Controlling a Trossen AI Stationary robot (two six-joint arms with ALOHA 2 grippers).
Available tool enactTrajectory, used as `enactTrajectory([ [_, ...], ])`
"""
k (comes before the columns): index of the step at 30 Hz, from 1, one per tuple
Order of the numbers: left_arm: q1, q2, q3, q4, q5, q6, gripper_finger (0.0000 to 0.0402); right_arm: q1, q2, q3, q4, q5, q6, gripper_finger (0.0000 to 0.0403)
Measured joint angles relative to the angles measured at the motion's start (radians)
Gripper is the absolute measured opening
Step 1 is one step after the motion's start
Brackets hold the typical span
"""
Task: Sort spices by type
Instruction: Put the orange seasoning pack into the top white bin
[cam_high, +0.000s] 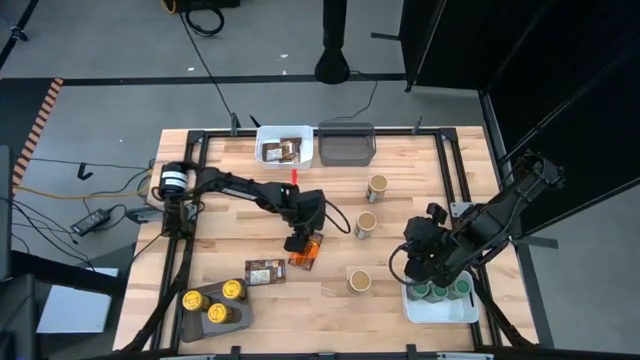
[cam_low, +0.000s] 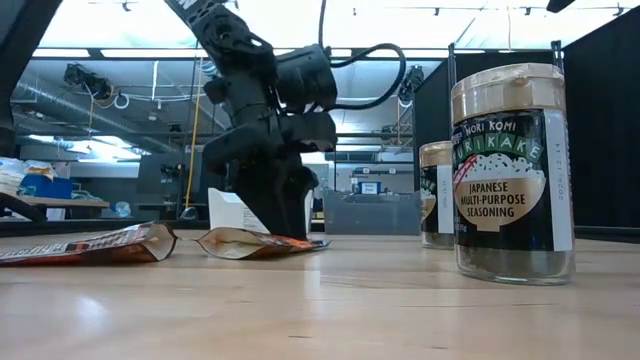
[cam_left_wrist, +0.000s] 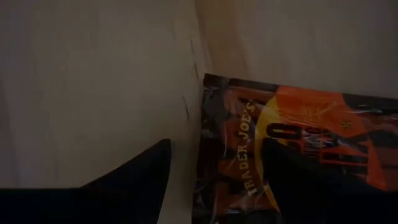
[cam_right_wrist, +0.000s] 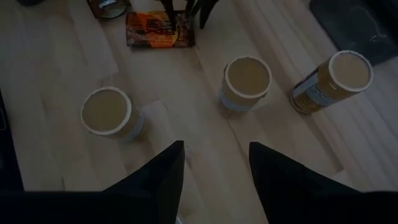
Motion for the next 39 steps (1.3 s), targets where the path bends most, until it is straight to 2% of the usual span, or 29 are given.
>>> enactTrajectory([
  [2,0.001,0.006,0.003,-0.011,0.031,0.001,0.0245,0.000,0.000,0.000,0.001,-0.005,0.003,0.0190],
  [5,0.002,0.015,0.005,-0.017,0.054,0.002,0.0208,0.000,0.000,0.000,0.000,-0.015,0.004,0.0190],
  [14,-0.003,0.018,0.005,-0.027,0.086,-0.004,0.0033,0.000,0.000,0.000,0.000,-0.016,0.002,0.0190],
  [16,-0.003,0.018,0.005,-0.028,0.085,-0.025,0.0012,0.000,0.000,0.000,0.000,-0.016,0.002,0.0190],
  [22,-0.005,0.027,0.087,-0.136,0.063,-0.133,0.0006,0.000,0.000,0.000,0.000,-0.016,0.003,0.0190],
  [29,0.039,-0.003,0.341,-0.395,0.018,-0.211,0.0002,0.000,0.001,0.000,0.000,-0.015,0.001,0.0190],
  [34,0.129,-0.083,0.500,-0.510,-0.072,-0.239,0.0001,0.000,0.001,0.000,0.000,0.010,0.001,0.0190],
  [39,0.293,-0.198,0.539,-0.535,-0.203,-0.344,0.0001,0.000,0.001,0.000,0.000,0.012,0.001,0.0190],
])
